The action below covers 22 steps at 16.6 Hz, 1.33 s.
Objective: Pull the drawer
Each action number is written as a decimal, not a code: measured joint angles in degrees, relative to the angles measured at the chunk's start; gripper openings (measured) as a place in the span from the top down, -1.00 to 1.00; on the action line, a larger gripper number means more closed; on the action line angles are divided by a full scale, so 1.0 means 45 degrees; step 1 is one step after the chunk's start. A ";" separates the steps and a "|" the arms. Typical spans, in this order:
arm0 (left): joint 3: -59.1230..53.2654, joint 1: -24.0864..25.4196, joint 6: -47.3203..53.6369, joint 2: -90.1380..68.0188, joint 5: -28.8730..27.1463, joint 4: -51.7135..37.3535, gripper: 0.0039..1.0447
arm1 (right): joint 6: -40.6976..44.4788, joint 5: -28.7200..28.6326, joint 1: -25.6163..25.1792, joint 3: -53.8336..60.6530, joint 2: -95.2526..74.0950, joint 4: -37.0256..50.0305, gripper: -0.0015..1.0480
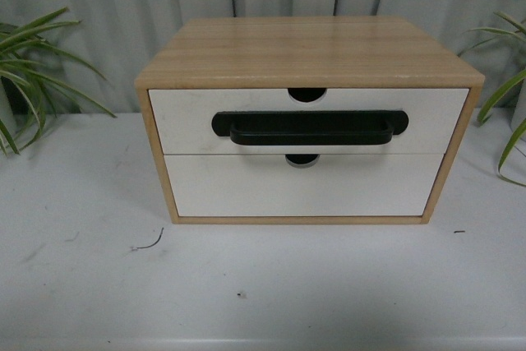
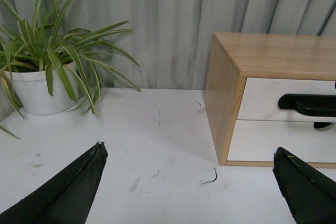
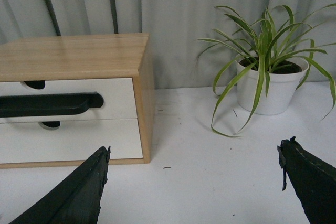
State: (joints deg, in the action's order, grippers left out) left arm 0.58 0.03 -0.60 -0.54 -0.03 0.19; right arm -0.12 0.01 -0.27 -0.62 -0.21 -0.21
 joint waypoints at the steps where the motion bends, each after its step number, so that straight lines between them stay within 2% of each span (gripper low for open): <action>1: 0.0000 0.0000 0.0000 0.0000 0.0000 0.0000 -0.88 | 0.0000 -0.0005 0.0000 0.0000 0.0000 0.0000 -0.88; 22: 0.0000 0.0000 0.0000 0.0000 0.0000 0.0000 -0.88 | -0.0005 -0.0005 0.0000 0.0000 -0.0005 -0.0010 -0.88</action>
State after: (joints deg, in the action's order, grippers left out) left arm 0.58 0.03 -0.60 -0.54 -0.03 0.19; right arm -0.14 -0.01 -0.27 -0.62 -0.23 -0.25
